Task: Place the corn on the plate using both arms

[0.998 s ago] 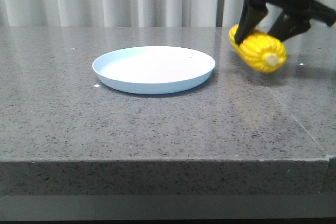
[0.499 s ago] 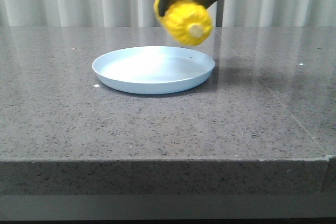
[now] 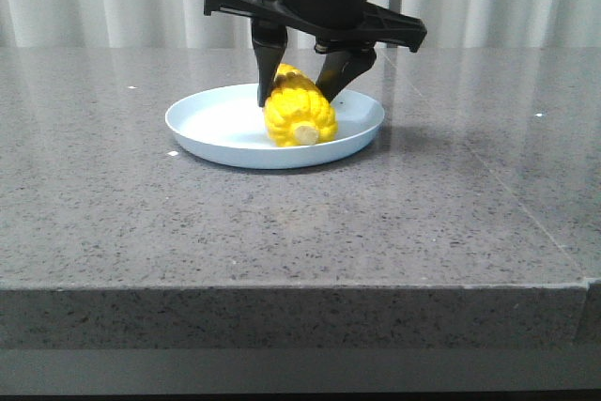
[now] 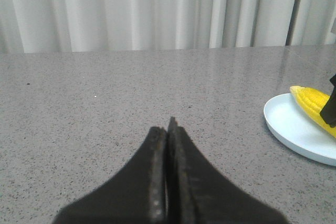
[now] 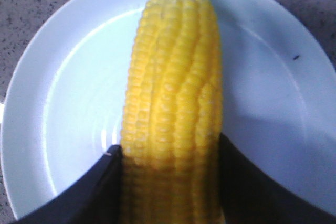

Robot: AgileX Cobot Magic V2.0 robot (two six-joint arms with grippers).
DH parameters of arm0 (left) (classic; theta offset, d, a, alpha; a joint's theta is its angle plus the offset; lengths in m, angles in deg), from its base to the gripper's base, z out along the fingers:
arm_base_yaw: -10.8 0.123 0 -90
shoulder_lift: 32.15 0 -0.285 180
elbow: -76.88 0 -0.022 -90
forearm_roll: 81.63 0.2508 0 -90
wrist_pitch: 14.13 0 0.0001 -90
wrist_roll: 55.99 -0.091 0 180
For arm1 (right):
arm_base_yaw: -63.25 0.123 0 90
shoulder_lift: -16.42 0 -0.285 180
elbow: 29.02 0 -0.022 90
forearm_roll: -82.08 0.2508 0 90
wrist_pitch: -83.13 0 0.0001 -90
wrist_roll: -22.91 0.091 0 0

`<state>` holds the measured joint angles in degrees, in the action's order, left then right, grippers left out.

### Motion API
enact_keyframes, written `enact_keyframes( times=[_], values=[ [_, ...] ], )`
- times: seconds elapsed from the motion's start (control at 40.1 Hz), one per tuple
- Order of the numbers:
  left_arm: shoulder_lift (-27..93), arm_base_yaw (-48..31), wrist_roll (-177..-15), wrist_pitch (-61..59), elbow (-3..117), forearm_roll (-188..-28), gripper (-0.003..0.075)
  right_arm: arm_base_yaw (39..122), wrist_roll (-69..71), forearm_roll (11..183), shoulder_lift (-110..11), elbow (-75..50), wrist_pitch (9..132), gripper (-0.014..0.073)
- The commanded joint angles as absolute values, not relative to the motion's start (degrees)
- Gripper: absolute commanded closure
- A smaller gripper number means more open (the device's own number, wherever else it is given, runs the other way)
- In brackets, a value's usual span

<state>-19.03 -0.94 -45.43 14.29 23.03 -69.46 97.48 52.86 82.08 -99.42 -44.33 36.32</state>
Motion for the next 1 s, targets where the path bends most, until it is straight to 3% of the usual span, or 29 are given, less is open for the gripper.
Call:
enact_keyframes(
  times=[0.0, 0.225, 0.349, 0.524, 0.624, 0.774, 0.973],
  values=[
    [-18.33, -1.01, -44.98, 10.08, 24.5, -69.01, 0.0741, 97.49, 53.13, 81.26, -96.31, -46.34, 39.27, 0.027],
    [-18.33, -1.01, -44.98, 10.08, 24.5, -69.01, 0.0741, 97.49, 53.13, 81.26, -96.31, -46.34, 38.6, 0.0],
    [-18.33, -1.01, -44.98, 10.08, 24.5, -69.01, 0.0741, 97.49, 53.13, 80.99, -95.61, -47.49, 37.32, -0.004],
    [-18.33, -1.01, -44.98, 10.08, 24.5, -69.01, 0.0741, 97.42, 53.08, 78.84, -92.67, -49.96, 36.58, -0.0029],
    [-18.33, -1.01, -44.98, 10.08, 24.5, -69.01, 0.0741, 96.86, 53.08, 78.84, -91.63, -50.62, 36.25, 0.0095],
    [-18.33, -1.01, -44.98, 10.08, 24.5, -69.01, 0.0741, 96.27, 53.08, 78.78, -90.84, -50.7, 36.1, 0.043],
    [-18.33, -1.01, -44.98, 10.08, 24.5, -69.01, 0.0741, 93.94, 53.08, 78.46, -89.51, -50.7, 35.33, 0.0668]
  ],
)
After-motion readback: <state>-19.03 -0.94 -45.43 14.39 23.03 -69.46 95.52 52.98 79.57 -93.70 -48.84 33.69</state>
